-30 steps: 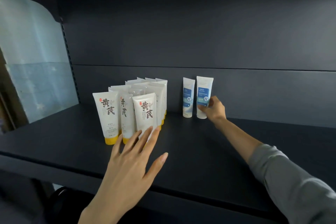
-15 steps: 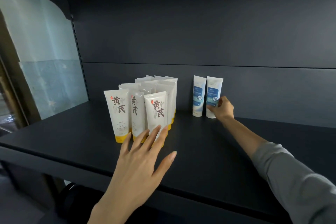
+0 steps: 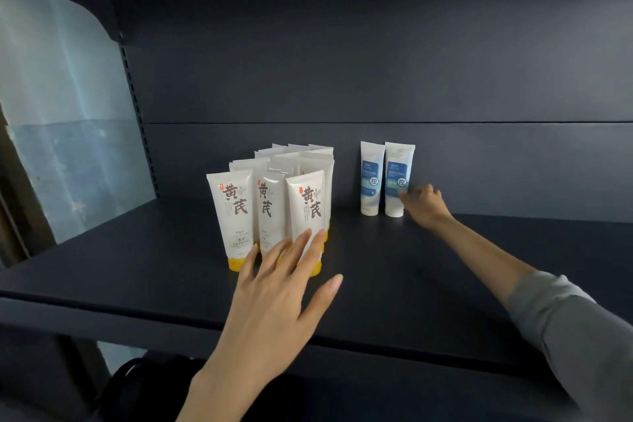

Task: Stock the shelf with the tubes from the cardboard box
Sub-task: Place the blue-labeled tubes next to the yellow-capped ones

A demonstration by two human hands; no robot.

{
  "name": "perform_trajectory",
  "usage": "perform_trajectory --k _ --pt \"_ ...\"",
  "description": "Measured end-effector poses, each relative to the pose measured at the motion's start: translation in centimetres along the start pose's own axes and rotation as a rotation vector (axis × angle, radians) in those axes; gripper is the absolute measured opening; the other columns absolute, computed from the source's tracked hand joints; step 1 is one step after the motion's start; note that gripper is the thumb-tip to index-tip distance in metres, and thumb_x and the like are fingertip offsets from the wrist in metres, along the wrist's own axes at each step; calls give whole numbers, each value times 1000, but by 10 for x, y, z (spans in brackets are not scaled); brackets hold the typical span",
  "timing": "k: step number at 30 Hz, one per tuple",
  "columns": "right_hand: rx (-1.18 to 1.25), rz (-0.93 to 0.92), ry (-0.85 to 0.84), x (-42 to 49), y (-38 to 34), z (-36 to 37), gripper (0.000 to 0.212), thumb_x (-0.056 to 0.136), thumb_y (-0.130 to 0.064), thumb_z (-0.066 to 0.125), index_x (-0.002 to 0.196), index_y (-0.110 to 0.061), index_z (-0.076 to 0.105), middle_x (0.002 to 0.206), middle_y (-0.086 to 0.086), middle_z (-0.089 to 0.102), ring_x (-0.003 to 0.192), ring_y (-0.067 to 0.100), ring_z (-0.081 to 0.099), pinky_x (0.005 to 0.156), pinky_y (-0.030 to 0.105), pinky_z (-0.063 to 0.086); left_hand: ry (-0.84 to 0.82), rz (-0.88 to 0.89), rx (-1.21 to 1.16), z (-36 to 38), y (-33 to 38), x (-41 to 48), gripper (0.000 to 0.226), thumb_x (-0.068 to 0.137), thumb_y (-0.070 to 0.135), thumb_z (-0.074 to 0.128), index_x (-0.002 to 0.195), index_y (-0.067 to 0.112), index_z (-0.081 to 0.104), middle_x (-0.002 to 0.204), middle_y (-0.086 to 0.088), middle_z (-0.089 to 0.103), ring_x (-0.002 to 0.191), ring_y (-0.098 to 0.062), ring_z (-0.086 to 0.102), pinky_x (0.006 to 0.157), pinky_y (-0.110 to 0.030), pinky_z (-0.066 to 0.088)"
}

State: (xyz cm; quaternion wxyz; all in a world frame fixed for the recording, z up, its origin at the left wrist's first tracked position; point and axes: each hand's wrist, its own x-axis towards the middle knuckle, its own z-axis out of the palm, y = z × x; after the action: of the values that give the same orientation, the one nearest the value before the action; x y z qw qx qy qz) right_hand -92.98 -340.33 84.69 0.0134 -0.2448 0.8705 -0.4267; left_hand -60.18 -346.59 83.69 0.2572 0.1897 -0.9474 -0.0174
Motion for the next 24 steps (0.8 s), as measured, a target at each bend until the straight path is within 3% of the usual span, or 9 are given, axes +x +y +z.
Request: perform_trajectory --k 5,9,14,24 --pt "-335 -52 -22 -52 -1 -23 72 92 -62 35 141 -8 34 144 13 37 128 34 41 98 46 40 -13 52 -30 6 -6 3 81 76 72 -15 149 41 -1 158 17 12 145 -4 8 120 -39 9" --pt "-480 -143 46 -107 -3 -46 72 91 -66 31 143 -16 36 150 4 35 134 27 38 106 48 34 -17 130 -37 12 -1 8 80 76 71 -17 149 40 -6 159 16 7 146 -5 6 115 -34 -1" --pt "-579 -200 174 -182 5 -80 77 85 -70 22 144 -23 33 152 -3 33 140 20 31 115 46 24 -39 217 -94 16 18 8 78 80 70 -11 150 37 2 159 14 8 146 -8 11 117 -37 6" --pt "-714 -5 299 -293 64 -143 87 77 -73 11 151 -28 15 159 -9 11 147 12 4 120 43 6 -62 338 -147 23 85 -6 80 80 68 -10 151 33 5 159 11 11 145 -11 16 117 -39 8"
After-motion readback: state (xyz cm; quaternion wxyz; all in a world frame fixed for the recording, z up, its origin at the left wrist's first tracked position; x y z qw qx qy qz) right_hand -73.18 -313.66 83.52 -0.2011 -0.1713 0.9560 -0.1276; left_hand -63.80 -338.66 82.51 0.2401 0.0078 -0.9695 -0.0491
